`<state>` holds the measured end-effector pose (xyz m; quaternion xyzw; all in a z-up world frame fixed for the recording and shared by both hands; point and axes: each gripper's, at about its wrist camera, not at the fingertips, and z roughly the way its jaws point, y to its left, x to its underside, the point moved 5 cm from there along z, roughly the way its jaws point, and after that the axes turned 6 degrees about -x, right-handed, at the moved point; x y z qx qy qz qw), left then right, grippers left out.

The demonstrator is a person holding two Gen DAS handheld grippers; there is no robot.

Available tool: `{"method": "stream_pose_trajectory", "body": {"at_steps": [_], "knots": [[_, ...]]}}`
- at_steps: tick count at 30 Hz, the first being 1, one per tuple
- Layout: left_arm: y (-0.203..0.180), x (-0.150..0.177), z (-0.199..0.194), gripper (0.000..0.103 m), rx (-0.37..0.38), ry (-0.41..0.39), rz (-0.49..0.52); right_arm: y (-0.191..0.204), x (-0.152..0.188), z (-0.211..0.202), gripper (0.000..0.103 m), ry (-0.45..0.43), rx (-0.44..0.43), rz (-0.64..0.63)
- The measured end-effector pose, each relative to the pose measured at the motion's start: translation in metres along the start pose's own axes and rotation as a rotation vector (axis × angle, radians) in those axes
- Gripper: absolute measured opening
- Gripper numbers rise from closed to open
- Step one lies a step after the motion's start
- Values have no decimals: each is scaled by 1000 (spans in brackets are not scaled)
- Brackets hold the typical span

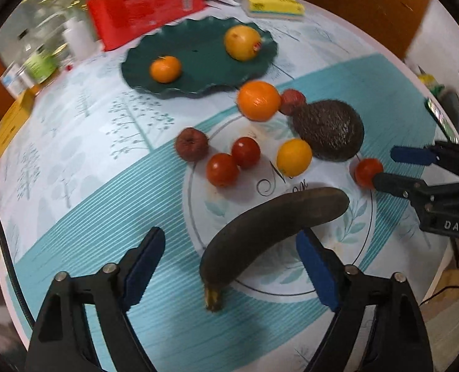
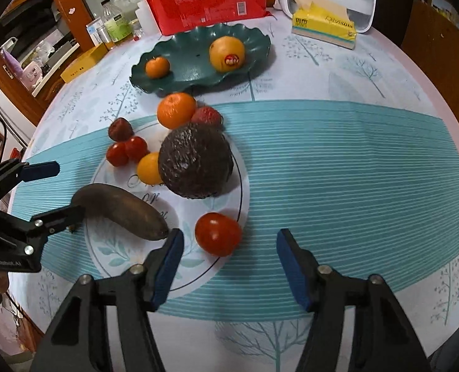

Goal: Organize fruits
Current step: 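Move the left tool to the banana while the right tool reaches the cherry tomato, then grasp the dark banana with the left tool while the right tool grasps the cherry tomato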

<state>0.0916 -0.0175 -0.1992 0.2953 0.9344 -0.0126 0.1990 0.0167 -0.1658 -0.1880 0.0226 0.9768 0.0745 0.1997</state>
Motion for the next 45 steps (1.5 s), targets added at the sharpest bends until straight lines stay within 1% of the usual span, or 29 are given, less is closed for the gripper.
{"method": "stream_pose_trajectory", "body": {"at_steps": [2, 3, 7, 9, 10, 11, 12, 13, 15, 17, 22, 25, 28, 32, 34, 36, 41, 45], "knots": [[-5, -1, 9, 75, 22, 12, 32, 1, 1, 7, 52, 9, 12, -8], [-7, -2, 12, 73, 31, 18, 41, 1, 1, 9, 51, 12, 16, -12], [-6, -6, 17, 73, 71, 3, 45, 7, 0, 15, 49, 9, 15, -33], [-4, -6, 19, 73, 100, 11, 49, 9, 0, 18, 48, 16, 11, -33], [-4, -6, 19, 71, 110, 14, 55, 9, 1, 21, 47, 23, 6, -30], [-5, -4, 19, 70, 123, 18, 72, 10, 1, 23, 44, 31, 1, -28], [-6, -3, 19, 67, 128, 20, 90, 10, 2, 25, 43, 35, 2, -27], [-7, -2, 20, 64, 127, 24, 109, 11, 1, 25, 42, 27, 6, -32], [-11, 2, 22, 61, 124, 30, 153, 13, 1, 26, 36, 27, 4, -41], [-15, 3, 24, 61, 97, 28, 187, 15, 2, 27, 36, 27, 1, -46], [-20, -1, 32, 61, 87, 31, 191, 16, 5, 26, 35, 26, -4, -43], [-22, -3, 35, 61, 80, 14, 205, 17, 8, 24, 35, 28, -9, -44], [-24, -4, 34, 57, 78, 8, 205, 17, 11, 22, 34, 26, -10, -36], [-30, 1, 31, 50, 45, 1, 197, 17, 16, 16, 34, 14, -18, -23], [-34, 5, 28, 32, 44, 3, 180, 17, 17, 13, 34, 7, -20, -22], [-33, 12, 22, 30, 50, 4, 150, 17, 17, 8, 34, -4, -24, -22], [-31, 23, 15, 30, 46, 2, 58, 20, 16, -4, 34, -30, -35, -35], [-31, 32, -1, 29, 46, -19, 19, 24, 16, -12, 34, -47, -45, -53]]}}
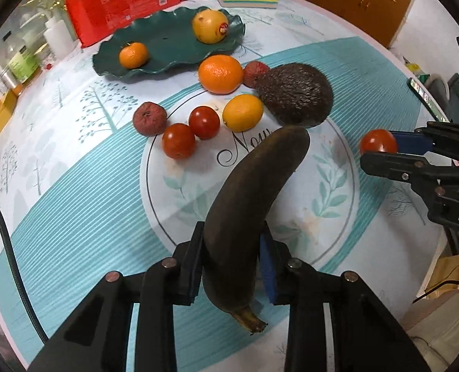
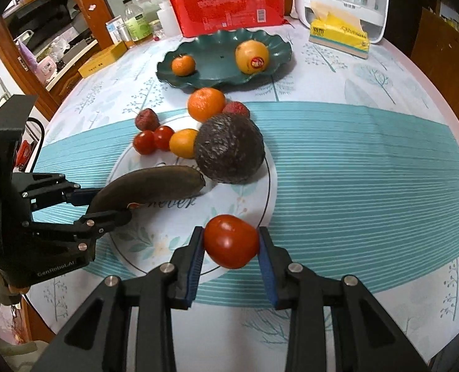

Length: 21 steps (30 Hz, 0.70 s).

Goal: Organize fruits
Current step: 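Grasp the dark banana with the left tool while the right tool grasps the cherry tomato, then place the banana on the green plate with the left tool while the right tool places the tomato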

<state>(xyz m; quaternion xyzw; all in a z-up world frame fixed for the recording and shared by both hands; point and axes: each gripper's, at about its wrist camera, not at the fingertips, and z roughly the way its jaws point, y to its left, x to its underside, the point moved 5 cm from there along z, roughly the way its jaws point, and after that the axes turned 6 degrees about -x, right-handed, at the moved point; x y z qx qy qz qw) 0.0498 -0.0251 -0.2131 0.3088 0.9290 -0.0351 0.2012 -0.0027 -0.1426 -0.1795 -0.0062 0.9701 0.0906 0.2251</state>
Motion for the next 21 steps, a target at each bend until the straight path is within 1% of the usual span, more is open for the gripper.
{"method": "stream_pose_trajectory", "body": {"at_steps": [2, 6, 8, 11, 13, 15, 19, 21], "knots": [[-2, 5, -14, 29, -7, -12, -13, 3, -1, -6, 34, -11, -9, -10], [2, 3, -39, 29, -3, -45, -57, 12, -7, -23, 33, -39, -27, -38], [5, -2, -57, 29, -12, -65, -84, 15, -13, -32, 33, -48, -34, -50], [12, -21, -84, 30, -43, -87, -113, 23, -28, -51, 33, -61, -47, -79], [18, -35, -100, 30, -58, -103, -125, 29, -46, -67, 33, -79, -57, -108], [28, -56, -118, 30, -83, -125, -135, 33, -64, -80, 33, -95, -62, -127], [55, -98, -156, 30, -148, -161, -143, 38, -115, -110, 33, -141, -80, -148], [73, -126, -175, 30, -175, -178, -154, 39, -150, -125, 33, -166, -78, -161]]}}
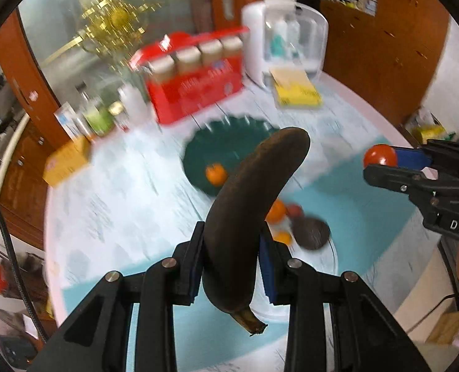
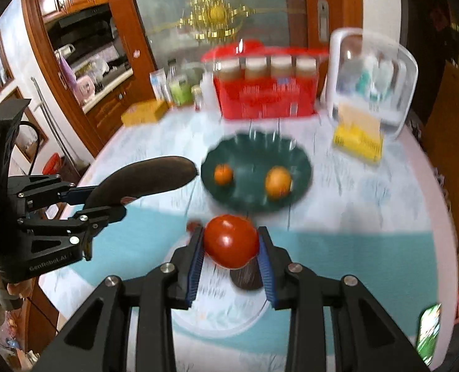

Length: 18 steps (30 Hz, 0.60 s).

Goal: Organize fruits
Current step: 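Place the banana on the green plate with the left tool while the right tool places the tomato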

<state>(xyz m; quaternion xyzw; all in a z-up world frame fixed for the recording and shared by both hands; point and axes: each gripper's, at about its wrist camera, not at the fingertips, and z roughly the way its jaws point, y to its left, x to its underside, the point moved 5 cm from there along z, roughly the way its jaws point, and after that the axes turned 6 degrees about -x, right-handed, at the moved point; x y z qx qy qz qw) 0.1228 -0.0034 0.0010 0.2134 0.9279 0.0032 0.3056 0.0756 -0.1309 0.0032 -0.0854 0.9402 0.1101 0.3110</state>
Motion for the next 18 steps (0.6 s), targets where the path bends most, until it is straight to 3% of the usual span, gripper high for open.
{"method": "stream_pose_trajectory", "body": {"at_steps": [5, 8, 14, 18], "knots": [[26, -68, -4, 30, -86, -68, 10, -16, -72, 0, 33, -42, 32, -9], [32, -94, 12, 30, -92, -77, 11, -29, -104, 19, 34, -49, 55, 10], [33, -132, 90, 30, -62, -66, 41, -60, -131, 86, 34, -14, 91, 82], [25, -132, 146, 30, -62, -54, 94, -84, -126, 138, 34, 37, 90, 165]]}}
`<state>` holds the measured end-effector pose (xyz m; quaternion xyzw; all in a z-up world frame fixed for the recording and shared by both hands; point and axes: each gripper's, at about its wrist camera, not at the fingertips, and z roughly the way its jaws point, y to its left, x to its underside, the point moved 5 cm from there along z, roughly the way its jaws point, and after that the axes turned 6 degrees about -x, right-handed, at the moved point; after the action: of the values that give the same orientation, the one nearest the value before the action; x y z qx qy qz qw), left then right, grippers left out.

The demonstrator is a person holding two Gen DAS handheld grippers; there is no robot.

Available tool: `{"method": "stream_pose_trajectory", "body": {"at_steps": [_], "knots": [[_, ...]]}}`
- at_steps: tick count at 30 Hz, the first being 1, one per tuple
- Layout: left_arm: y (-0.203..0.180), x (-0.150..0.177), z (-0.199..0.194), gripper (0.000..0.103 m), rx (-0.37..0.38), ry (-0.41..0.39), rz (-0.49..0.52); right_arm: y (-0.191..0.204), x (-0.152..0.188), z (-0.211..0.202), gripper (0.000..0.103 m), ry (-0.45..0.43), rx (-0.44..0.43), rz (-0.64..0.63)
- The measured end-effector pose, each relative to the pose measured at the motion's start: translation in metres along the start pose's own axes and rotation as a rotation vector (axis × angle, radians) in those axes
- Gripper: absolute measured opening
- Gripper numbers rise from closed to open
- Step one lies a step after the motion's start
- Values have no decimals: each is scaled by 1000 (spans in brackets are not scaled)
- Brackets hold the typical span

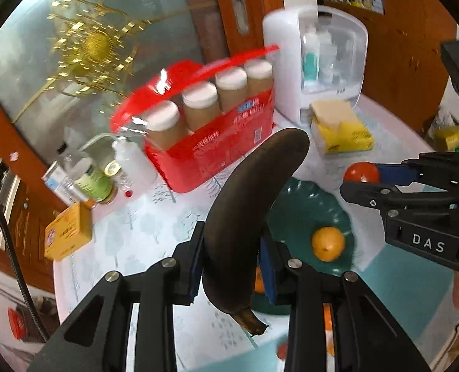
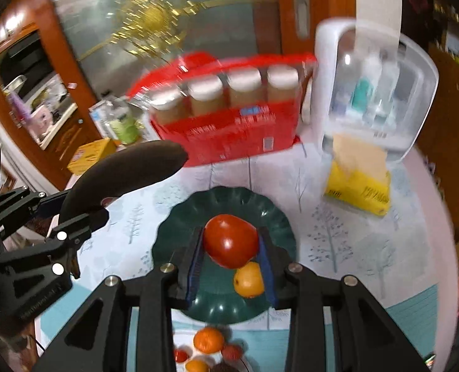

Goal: Organize fruits
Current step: 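Place the banana on the green plate with the left tool while the right tool places the tomato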

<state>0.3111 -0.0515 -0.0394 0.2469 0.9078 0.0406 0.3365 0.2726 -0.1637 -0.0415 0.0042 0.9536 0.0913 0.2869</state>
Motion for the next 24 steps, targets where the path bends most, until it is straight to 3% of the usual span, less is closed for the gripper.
{"method": "stream_pose_trajectory", "body": {"at_steps": [6, 11, 20, 21, 22, 24], "knots": [[-9, 18, 91, 30, 34, 108, 1, -14, 15, 66, 34, 78, -6, 53], [-18, 41, 138, 30, 64, 193, -6, -20, 30, 111, 34, 147, 1, 66], [-17, 55, 155, 31, 112, 216, -43, -21, 49, 151, 34, 218, 25, 52], [-18, 57, 156, 36, 111, 222, -44, -20, 50, 153, 35, 221, 30, 48], [-18, 59, 156, 48, 112, 225, -46, -19, 51, 154, 35, 222, 36, 41], [-17, 59, 151, 63, 106, 220, -53, -17, 52, 154, 38, 216, 49, 20]]}}
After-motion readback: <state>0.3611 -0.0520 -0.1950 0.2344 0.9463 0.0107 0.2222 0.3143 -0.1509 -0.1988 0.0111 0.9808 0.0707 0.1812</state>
